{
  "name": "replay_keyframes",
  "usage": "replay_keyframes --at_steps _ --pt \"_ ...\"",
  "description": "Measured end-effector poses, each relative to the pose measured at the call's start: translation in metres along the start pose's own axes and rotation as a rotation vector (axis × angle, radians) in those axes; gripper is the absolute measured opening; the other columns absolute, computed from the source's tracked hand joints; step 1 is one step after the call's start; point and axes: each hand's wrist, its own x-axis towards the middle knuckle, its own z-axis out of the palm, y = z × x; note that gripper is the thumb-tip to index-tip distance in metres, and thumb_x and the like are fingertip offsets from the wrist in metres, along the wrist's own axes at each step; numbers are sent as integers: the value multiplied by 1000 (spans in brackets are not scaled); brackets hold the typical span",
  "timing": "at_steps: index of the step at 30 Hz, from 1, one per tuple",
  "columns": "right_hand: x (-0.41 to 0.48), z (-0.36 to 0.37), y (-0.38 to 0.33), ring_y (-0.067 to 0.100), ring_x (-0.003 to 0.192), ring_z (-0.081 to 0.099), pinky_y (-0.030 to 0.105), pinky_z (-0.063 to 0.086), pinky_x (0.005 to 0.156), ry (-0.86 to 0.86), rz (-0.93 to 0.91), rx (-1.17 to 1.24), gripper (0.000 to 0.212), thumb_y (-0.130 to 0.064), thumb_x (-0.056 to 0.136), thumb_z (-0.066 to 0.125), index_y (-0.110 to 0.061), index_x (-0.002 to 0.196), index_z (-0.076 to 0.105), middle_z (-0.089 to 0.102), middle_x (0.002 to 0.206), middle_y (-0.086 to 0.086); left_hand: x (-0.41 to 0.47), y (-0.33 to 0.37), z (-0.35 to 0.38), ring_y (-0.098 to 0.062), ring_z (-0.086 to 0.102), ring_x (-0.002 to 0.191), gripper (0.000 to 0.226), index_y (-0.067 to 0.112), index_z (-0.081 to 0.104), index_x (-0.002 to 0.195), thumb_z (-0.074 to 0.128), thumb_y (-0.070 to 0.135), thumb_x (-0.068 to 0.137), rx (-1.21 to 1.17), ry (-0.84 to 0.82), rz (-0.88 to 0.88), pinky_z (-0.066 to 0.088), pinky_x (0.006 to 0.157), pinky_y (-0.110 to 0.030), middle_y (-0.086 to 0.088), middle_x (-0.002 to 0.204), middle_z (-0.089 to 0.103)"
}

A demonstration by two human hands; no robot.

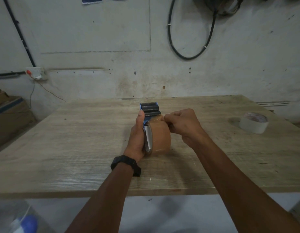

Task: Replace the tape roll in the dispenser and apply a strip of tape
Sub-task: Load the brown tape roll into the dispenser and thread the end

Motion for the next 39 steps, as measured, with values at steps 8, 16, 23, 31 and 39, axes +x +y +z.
replay_keyframes --at_steps 8,16,23,31,39 --pt "3 3 -1 17 74 77 20 57 53 -3 64 42 15 -12 90 74 3 92 76 79 85 12 -2 2 1 -33 71 102 91 23 73 119 62 89 58 -23 -4 11 53 98 -56 -16 113 75" --pt "2 10 0 6 68 69 13 51 50 70 -139 -119 17 -14 93 71 -18 77 70 72 76 -2 0 -1 0 -31 70 99 112 16 64 133 67 91 51 -18 -52 -15 52 91 -50 -17 112 72" --pt "4 8 6 -4 73 59 15 47 67 160 -497 -390 12 -20 99 64 -16 90 71 60 78 -18 -1 -3 -1 -28 72 92 111 16 59 138 68 88 55 -49 -96 -31 56 79 -43 -16 110 72" --pt "4 10 15 12 82 58 28 50 73 173 -750 -516 8 -12 101 59 -9 95 65 63 90 -2 0 -4 -5 -24 72 79 93 14 66 127 55 84 68 -37 -96 -57 56 69 -36 -12 93 75" --pt "12 -5 10 17 74 62 30 58 64 51 -779 -676 8 -13 103 57 -9 98 62 58 92 -2 3 -6 -1 -24 68 76 99 14 69 121 69 87 55 -2 -142 -58 52 75 -37 -10 87 72"
